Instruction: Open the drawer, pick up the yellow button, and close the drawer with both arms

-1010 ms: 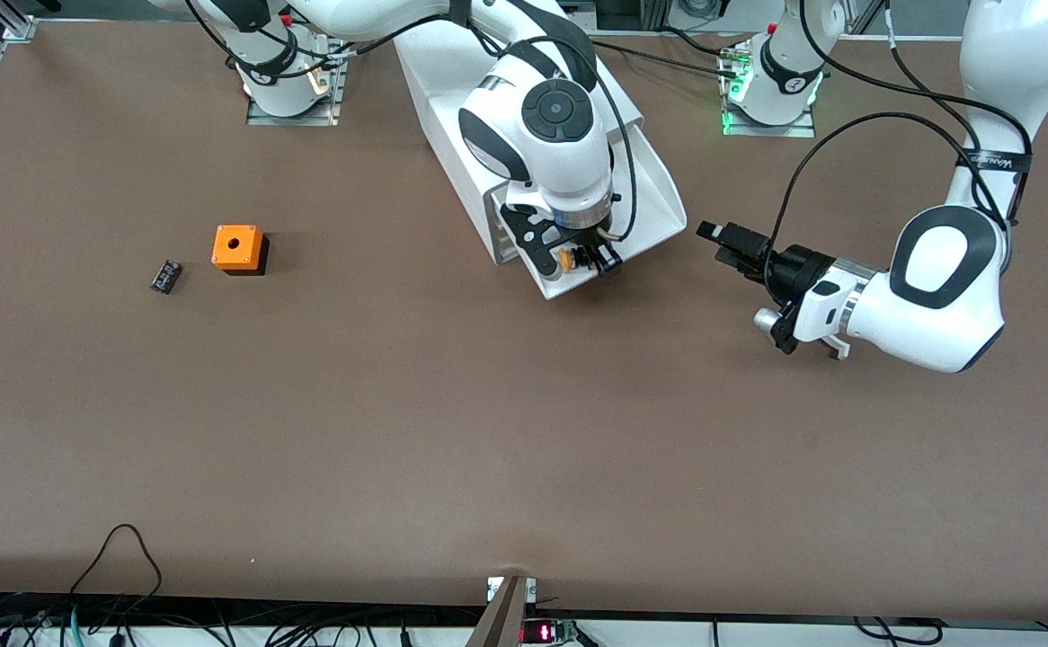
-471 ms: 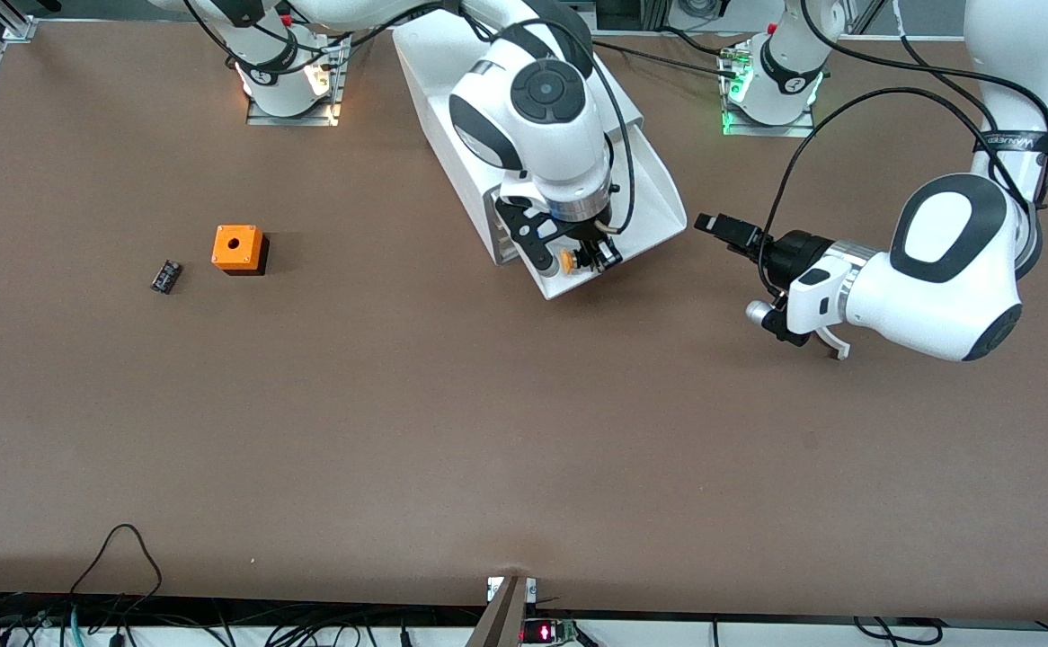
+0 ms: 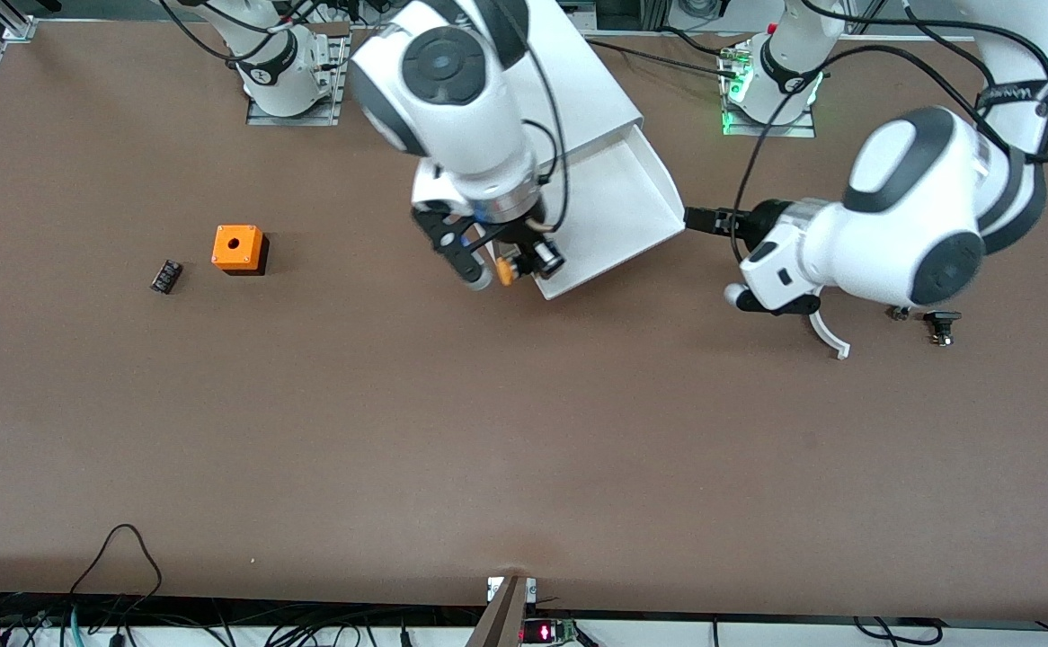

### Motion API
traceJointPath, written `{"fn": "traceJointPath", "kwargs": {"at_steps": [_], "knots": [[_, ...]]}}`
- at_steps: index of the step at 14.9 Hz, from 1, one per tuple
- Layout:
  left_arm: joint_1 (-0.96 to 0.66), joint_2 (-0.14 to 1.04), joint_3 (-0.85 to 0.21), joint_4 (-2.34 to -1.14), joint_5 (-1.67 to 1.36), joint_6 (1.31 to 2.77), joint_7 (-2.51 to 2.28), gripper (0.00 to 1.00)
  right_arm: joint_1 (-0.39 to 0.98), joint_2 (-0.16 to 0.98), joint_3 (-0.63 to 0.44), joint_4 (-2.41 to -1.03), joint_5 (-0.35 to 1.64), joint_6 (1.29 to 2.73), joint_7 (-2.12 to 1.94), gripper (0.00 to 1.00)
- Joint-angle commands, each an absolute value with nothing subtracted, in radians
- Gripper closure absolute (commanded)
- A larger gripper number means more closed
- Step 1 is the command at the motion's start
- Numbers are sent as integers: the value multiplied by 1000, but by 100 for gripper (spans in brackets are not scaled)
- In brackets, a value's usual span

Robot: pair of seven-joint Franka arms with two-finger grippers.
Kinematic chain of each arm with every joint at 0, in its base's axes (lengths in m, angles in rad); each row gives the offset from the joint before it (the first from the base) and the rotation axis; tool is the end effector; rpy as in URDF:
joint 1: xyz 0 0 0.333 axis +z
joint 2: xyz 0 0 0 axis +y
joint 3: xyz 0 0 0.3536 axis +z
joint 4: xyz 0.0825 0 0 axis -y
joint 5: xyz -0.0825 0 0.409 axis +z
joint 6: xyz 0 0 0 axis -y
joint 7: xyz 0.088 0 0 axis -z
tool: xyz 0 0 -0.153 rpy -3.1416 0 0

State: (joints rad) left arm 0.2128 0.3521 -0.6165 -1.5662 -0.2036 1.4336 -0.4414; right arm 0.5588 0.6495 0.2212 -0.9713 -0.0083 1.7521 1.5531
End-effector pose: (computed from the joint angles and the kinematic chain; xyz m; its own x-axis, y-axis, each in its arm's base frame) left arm 0.5678 -0.2351 0.4436 0.8530 -0.0177 -0.5216 0.0896 -0.9796 0.1797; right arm 0.6064 0.5186 0.4944 0.6794 -0.7235 -0.1219 -0.7334 -0.6645 -0.1438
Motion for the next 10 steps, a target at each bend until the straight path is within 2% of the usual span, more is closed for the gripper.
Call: {"fn": "traceJointPath", "kwargs": {"at_steps": [1,6,8,10], "knots": [[199,327,-687,-1524,24,1444,-554,0,453,621,229,-980,17,1665,1270,100],[212,379,-681,-1387,51,1431,-542,0,277,598,224,-989,15,1580,815,100],[204,385,-677,-1394,61,1439,-549,0,197,597,224,-1011,15,1588,619,100],[204,408,-676,-1428,60,1533,-593,0,119,606,225,-1014,11,1592,447,100]]}}
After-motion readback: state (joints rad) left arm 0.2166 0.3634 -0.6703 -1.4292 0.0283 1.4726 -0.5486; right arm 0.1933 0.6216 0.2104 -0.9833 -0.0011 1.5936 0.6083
